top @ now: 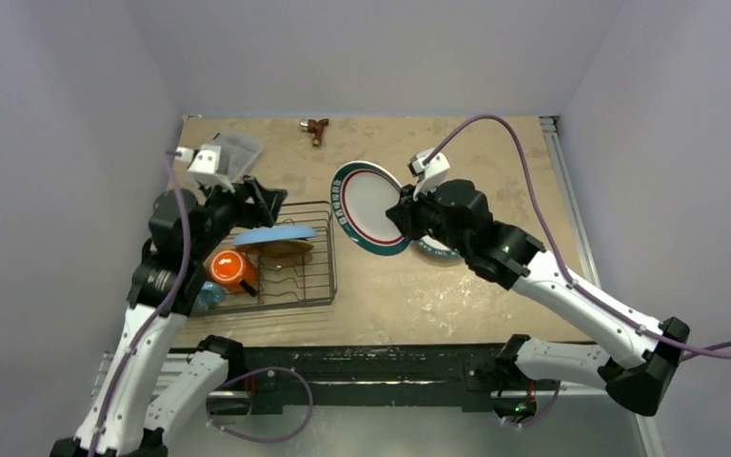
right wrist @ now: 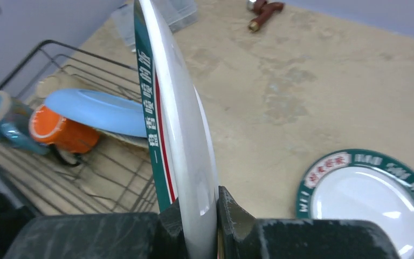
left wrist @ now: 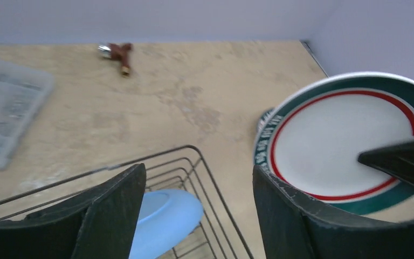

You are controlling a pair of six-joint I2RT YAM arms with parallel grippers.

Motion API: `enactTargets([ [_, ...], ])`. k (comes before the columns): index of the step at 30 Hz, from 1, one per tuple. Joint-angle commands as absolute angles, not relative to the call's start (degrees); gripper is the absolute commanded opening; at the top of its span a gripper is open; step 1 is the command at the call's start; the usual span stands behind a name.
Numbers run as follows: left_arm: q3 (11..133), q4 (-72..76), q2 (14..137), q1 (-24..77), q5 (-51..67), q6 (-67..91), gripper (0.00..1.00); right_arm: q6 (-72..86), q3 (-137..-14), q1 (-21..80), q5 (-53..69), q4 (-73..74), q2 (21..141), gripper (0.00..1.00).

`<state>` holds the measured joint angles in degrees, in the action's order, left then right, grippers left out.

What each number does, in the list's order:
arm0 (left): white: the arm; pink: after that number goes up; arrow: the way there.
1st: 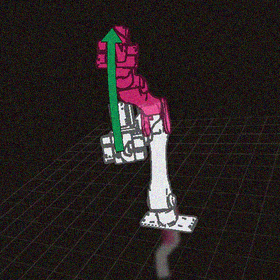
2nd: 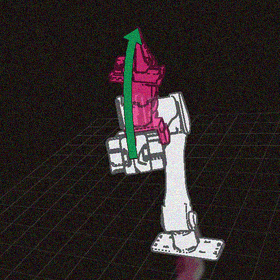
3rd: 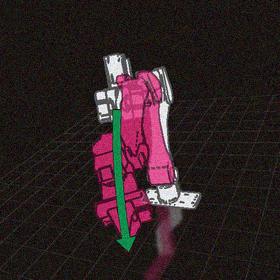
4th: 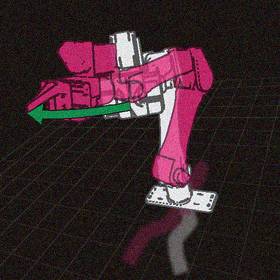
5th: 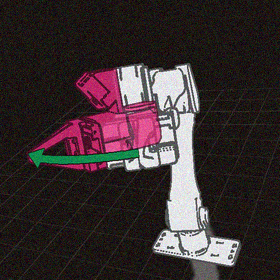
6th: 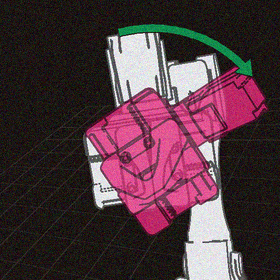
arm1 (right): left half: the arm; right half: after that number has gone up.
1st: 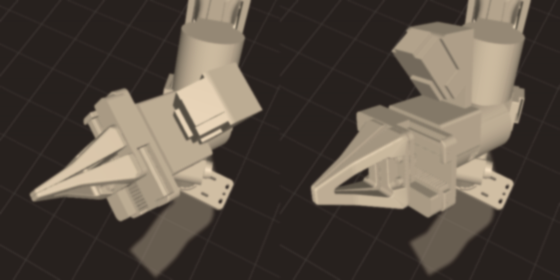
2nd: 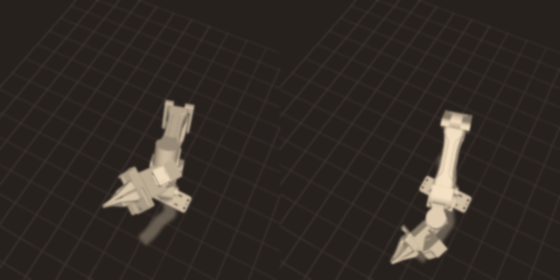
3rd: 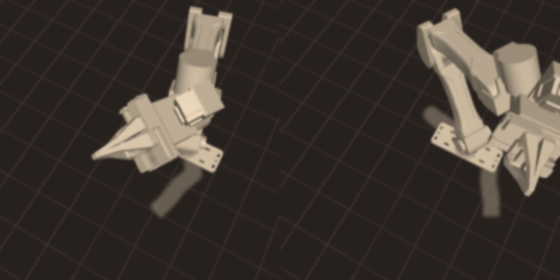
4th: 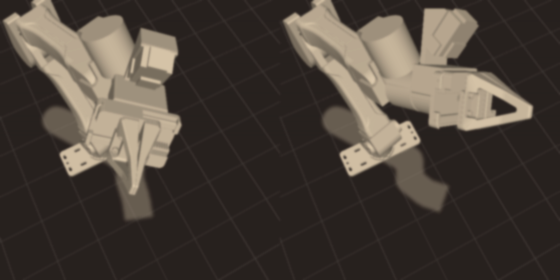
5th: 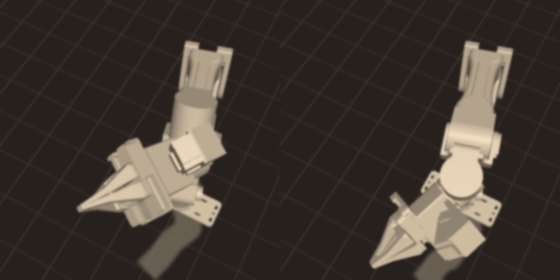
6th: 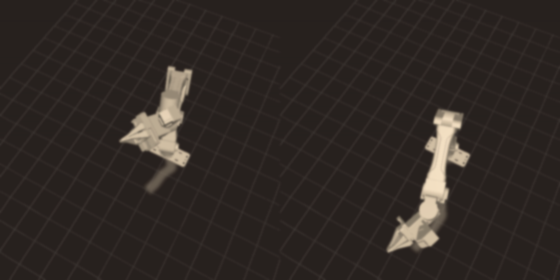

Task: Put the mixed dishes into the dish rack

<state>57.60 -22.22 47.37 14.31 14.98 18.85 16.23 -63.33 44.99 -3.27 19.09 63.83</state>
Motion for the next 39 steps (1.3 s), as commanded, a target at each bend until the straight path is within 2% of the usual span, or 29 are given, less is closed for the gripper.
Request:
enactTargets([
  [1,53.3,-20.2,38.4,13.9,-10.2,17.8,0.75,5.2,-67.7,56.7,-36.1,17.1,61.2,0.00],
  [2,52.7,-19.9,36.8,13.8,-13.0,18.1,0.93,1.6,-67.5,60.8,-40.8,15.6,61.5,0.00],
  [3,52.3,-19.9,35.5,13.8,-16.1,18.5,0.99,-3.0,-67.3,65.4,-44.7,13.9,62.0,0.00],
  [7,52.0,-20.8,32.4,13.6,-24.4,19.1,1.00,-24.9,-64.8,85.8,-57.5,1.3,67.7,0.00],
  [10,51.4,-20.3,30.3,13.1,-26.9,19.3,1.00,-38.7,-64.7,91.8,-60.4,-9.7,74.2,0.00],
  [12,50.8,-19.9,29.1,13.0,-28.4,19.1,1.00,-41.6,-66.7,92.4,-58.1,-10.8,77.6,0.00],
  [15,50.0,-18.9,27.2,13.0,-31.2,17.6,1.00,-46.0,-69.3,92.4,-48.2,-5.8,80.9,0.00],
  [20,48.6,-16.3,23.7,12.8,-32.4,13.8,1.00,-53.7,-67.9,91.3,-40.7,-12.1,86.1,0.00],
  [39,49.2,-16.6,25.0,12.6,-28.2,13.6,0.97,-50.8,-78.8,82.4,-31.5,-13.7,99.1,0.00],
])
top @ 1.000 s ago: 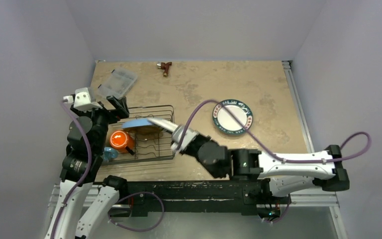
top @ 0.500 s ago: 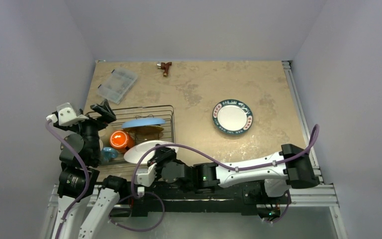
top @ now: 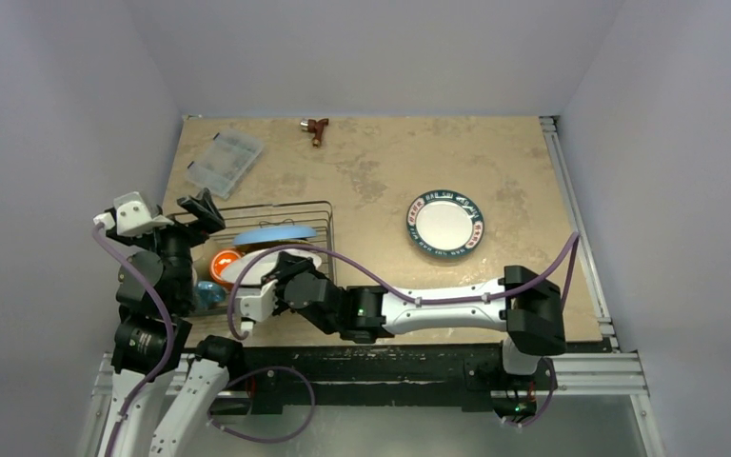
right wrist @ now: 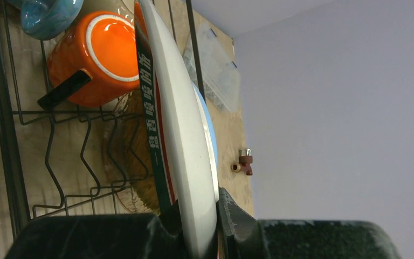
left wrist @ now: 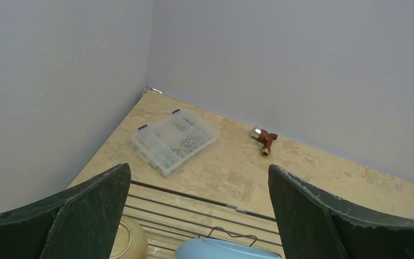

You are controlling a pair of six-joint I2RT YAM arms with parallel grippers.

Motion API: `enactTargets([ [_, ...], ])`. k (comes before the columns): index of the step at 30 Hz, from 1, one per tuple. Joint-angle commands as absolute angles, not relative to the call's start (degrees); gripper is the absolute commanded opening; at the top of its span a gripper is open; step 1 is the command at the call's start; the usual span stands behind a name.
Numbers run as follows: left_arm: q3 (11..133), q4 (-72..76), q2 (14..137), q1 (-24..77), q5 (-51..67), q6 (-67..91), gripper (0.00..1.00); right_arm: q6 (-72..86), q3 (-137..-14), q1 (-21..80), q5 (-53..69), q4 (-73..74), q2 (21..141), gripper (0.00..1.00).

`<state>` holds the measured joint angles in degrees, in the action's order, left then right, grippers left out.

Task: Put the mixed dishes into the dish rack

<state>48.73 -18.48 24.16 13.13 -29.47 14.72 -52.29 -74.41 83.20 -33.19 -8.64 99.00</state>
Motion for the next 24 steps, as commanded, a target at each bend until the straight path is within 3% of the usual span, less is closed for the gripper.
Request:
enactTargets([
  [1,49.1,-16.7,25.0,12.6,-28.1,13.6,0.98,-50.3,-79.3,82.2,-31.5,-13.2,99.5,0.00],
  [24,49.5,-17.1,26.8,10.1,-24.6,15.6,0.96,-47.2,-80.1,77.2,-25.5,-11.5,102.7,0.00],
])
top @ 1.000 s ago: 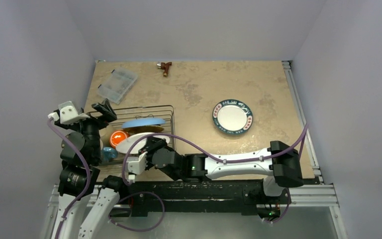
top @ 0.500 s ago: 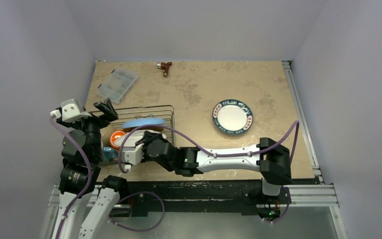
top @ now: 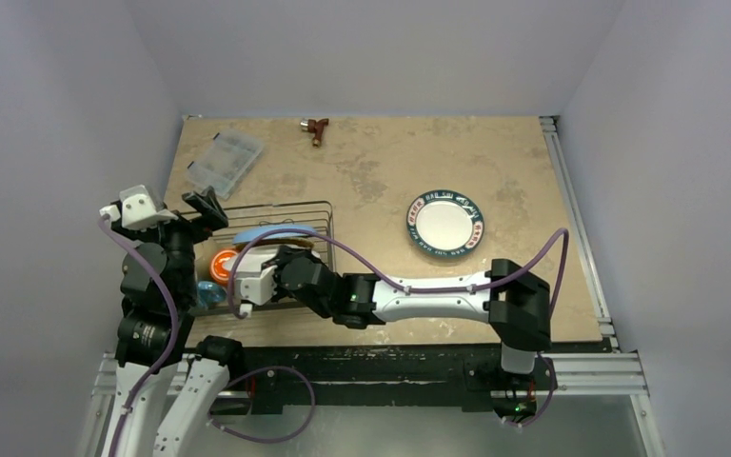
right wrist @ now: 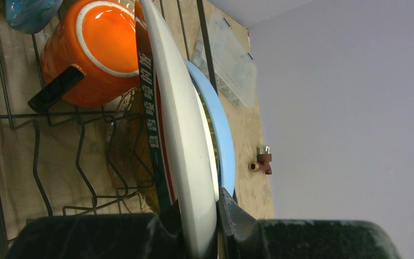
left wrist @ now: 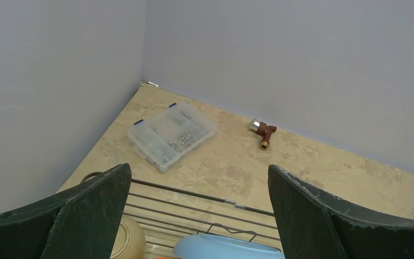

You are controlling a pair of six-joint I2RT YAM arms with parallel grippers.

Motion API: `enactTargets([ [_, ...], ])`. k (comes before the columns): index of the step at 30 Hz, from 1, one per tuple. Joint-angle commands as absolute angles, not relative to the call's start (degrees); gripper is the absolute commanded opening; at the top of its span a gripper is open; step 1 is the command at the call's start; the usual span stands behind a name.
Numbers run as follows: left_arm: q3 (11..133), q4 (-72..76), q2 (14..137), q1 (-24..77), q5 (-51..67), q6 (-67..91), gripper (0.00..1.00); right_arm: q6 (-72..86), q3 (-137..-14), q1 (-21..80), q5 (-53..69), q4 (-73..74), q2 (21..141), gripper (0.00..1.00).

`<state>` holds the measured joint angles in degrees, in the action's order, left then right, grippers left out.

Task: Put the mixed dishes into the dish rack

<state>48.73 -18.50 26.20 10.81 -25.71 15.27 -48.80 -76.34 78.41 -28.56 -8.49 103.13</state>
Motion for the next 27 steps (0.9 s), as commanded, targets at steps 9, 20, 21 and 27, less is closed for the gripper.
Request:
enactTargets([
  [9,49.6,-17.2,27.2,9.7,-24.1,16.0,0.96,-42.9,-80.9,74.9,-19.3,-8.6,101.9,0.00],
  [20,49.8,-17.4,27.8,9.3,-23.2,16.5,0.96,-41.0,-76.8,72.0,-10.8,-6.2,97.7,0.00],
  [21,49.7,-17.4,27.8,9.3,-23.2,16.5,0.96,-41.1,-76.8,71.8,-10.4,-5.8,97.6,0.00],
  [27,49.8,-17.5,28.2,9.1,-22.8,16.7,0.96,-40.5,-77.8,71.2,-11.1,-5.2,98.9,0.01],
])
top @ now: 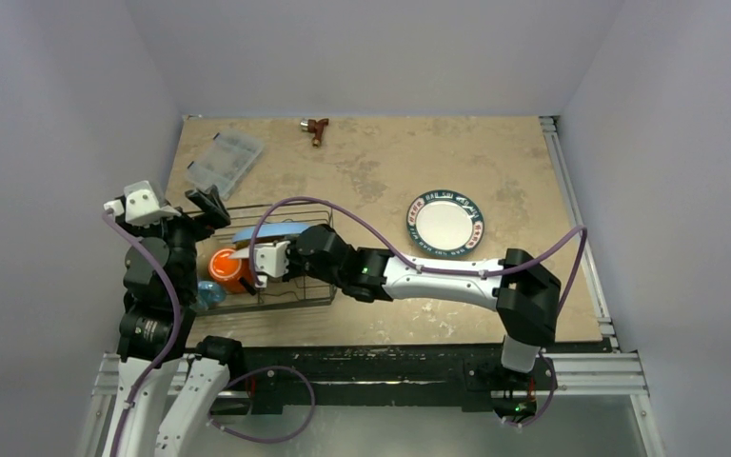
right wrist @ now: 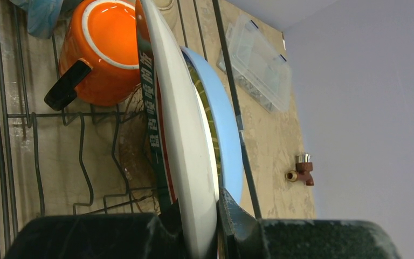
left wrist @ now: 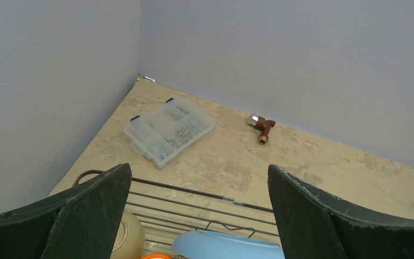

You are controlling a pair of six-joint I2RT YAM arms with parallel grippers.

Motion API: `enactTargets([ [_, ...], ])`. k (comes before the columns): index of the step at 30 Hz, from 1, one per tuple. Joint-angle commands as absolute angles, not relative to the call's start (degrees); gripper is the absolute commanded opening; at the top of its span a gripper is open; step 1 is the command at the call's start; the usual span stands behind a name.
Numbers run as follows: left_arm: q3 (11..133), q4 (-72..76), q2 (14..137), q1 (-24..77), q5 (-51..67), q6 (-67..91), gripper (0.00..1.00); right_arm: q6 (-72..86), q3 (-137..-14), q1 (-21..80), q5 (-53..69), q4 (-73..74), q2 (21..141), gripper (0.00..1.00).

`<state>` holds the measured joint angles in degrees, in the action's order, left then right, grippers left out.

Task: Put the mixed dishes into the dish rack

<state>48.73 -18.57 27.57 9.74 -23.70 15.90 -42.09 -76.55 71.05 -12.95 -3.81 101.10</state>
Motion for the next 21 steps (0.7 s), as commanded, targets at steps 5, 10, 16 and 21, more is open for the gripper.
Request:
enactTargets([
  [5,49.8,-17.6,28.4,9.1,-22.6,16.7,0.96,-38.6,-78.4,71.2,-16.6,-8.4,100.5,0.33],
  [10,49.8,-17.6,28.5,9.1,-22.5,16.8,0.96,-37.4,-78.3,71.2,-20.0,-10.8,100.5,0.49],
  [16,49.9,-17.7,28.7,9.0,-21.8,17.1,0.96,-37.4,-78.0,71.1,-20.3,-9.7,100.3,0.50],
  [21,50.0,-17.7,28.8,8.8,-21.6,17.3,0.96,-38.1,-77.4,71.2,-17.1,-7.5,99.7,0.38],
])
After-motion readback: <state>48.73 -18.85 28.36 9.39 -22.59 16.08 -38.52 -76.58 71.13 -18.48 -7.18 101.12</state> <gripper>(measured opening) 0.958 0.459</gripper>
